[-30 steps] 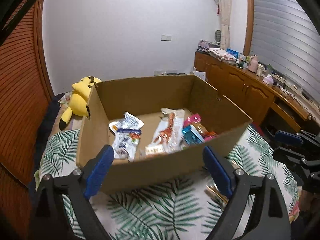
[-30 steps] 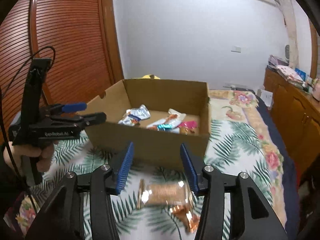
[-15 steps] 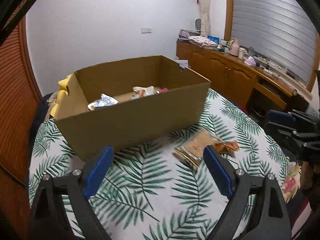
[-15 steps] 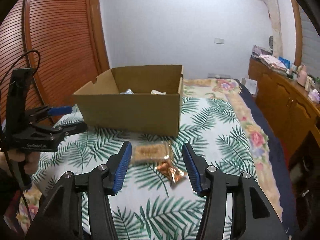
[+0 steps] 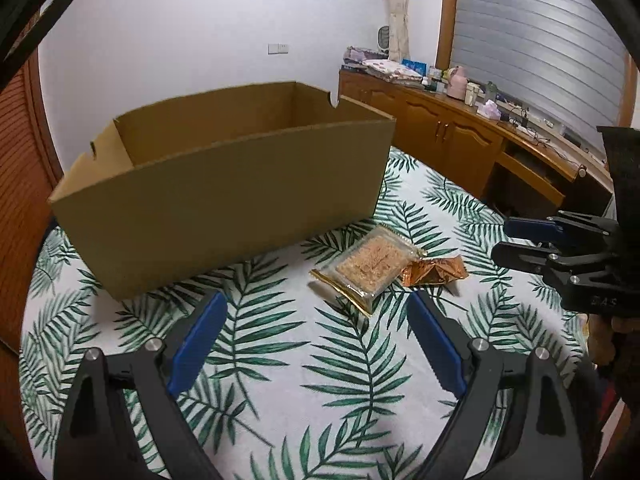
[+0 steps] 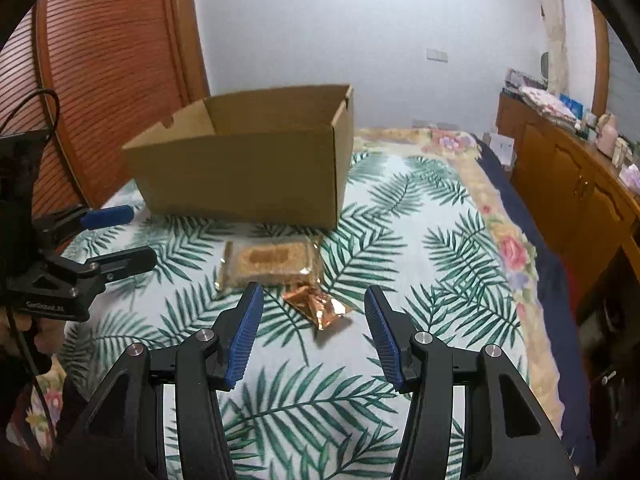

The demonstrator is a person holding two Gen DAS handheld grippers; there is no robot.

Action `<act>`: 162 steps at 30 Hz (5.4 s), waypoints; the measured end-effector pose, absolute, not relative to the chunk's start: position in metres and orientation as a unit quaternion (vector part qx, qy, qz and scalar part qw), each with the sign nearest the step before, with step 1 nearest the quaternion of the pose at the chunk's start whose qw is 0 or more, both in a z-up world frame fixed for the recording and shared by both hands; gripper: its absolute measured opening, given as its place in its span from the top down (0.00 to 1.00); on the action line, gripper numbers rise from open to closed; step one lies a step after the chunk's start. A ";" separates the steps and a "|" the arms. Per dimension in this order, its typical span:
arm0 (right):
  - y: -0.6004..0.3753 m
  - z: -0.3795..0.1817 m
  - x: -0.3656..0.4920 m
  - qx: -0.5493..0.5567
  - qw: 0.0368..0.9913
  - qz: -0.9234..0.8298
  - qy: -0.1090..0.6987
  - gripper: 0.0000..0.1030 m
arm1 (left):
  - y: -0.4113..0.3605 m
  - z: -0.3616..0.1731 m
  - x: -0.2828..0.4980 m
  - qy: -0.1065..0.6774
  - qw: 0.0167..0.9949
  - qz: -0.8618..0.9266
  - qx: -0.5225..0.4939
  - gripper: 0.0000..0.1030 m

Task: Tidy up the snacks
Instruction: 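Lower the left gripper toward the clear pastry tray while the right gripper lowers onto the orange foil packet, then close the left gripper on the pastry tray while the right gripper closes on the orange packet, then lift both held snacks and carry them over the cardboard box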

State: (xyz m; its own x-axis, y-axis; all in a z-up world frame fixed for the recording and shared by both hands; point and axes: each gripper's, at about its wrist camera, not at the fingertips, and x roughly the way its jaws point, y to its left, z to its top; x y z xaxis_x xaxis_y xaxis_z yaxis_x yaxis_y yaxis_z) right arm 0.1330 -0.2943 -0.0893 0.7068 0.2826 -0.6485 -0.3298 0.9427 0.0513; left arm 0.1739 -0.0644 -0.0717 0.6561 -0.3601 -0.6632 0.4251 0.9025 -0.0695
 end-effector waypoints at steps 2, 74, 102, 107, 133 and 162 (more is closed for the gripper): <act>-0.293 -0.096 0.140 -0.042 0.918 0.173 0.355 0.48 | -0.070 -0.077 0.179 0.358 0.906 -0.220 0.046 0.11; -0.307 -0.149 0.167 -0.059 0.888 0.239 0.388 0.78 | -0.134 -0.113 0.240 0.410 0.844 -0.311 0.149 0.55; -0.299 -0.152 0.163 -0.081 0.891 0.234 0.381 0.79 | -0.078 -0.068 0.184 0.355 0.906 -0.229 0.026 0.55; -0.305 -0.149 0.159 -0.061 0.895 0.217 0.385 0.80 | -0.071 -0.048 0.178 0.337 0.913 -0.230 0.029 0.55; -0.270 -0.015 0.135 -0.038 0.937 0.233 0.259 0.80 | -0.019 0.007 0.197 0.272 0.939 -0.212 0.013 0.55; -0.189 -0.017 0.270 -0.043 0.924 0.270 0.268 0.80 | 0.010 -0.025 0.328 0.294 0.941 -0.166 0.004 0.54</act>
State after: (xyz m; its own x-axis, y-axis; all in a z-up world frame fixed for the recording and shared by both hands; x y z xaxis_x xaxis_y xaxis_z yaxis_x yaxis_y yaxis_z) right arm 0.2698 -0.1889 -0.0169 0.7096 0.4767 -0.5188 -0.5226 0.8500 0.0662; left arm 0.3277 0.0097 -0.0250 0.7727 -0.3091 -0.5544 0.3143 0.9451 -0.0889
